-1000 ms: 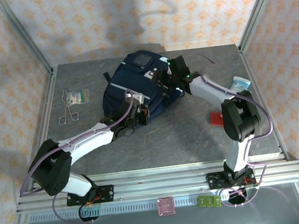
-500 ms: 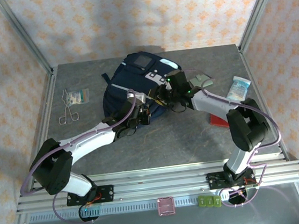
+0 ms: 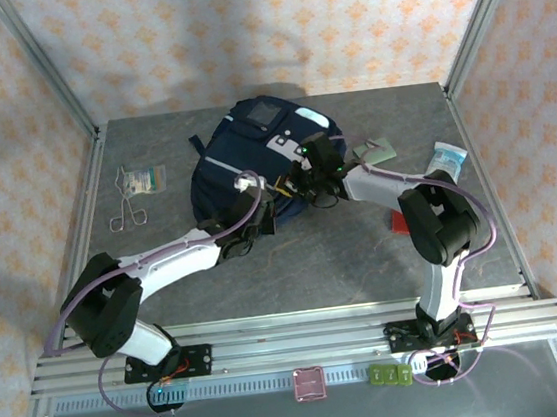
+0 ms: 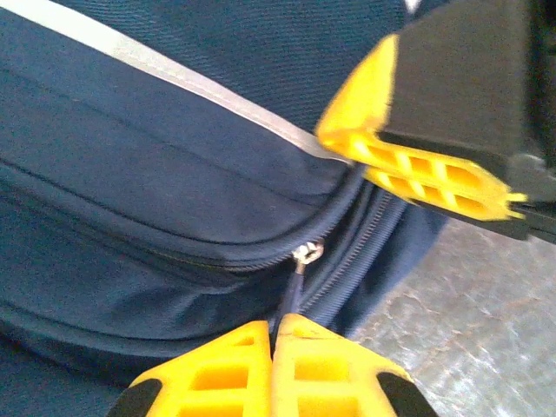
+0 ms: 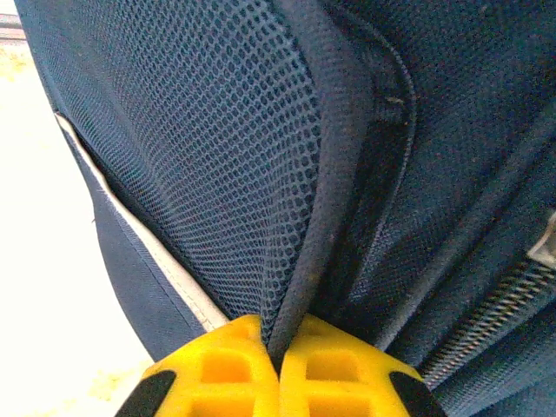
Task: Pack the student bag
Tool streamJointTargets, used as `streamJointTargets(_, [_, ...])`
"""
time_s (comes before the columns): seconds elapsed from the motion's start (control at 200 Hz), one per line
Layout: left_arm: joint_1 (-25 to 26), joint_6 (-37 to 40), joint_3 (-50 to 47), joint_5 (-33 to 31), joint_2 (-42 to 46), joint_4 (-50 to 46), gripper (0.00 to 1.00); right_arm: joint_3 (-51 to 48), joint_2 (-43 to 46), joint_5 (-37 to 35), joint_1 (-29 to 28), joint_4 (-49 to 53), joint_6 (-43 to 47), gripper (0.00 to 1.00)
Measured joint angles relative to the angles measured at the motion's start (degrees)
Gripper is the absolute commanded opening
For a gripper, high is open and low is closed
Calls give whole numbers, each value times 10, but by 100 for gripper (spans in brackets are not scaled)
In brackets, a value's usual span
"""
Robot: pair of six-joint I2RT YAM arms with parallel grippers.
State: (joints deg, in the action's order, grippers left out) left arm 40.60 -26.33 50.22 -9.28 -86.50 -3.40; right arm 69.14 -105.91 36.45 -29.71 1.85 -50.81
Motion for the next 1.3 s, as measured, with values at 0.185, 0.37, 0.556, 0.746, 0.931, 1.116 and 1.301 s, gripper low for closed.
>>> streamJointTargets(0.185, [-90,-7,-48,-19,44,-3,0,-17,17,0,6,-10,0,0])
streamJointTargets(0.37, [-138,3,-54,-9,73,-13,14,-25,23,4,10,-18,0,0])
streamJointTargets(0.556, [-121,19,-54,85,85,6,42,-24,24,15,12,-24,0,0])
streamJointTargets(0.746, [-87,42,-42,139,75,20,50,-12,24,23,13,-23,0,0])
streamJointTargets(0.931, [-79,64,1,162,17,25,51,-9,24,26,13,-23,0,0])
streamJointTargets(1.116, [-68,80,16,149,-16,26,45,-7,24,26,13,-23,-2,0])
streamJointTargets(1.301, [-51,93,38,109,-48,24,29,-1,24,21,13,-19,-2,0])
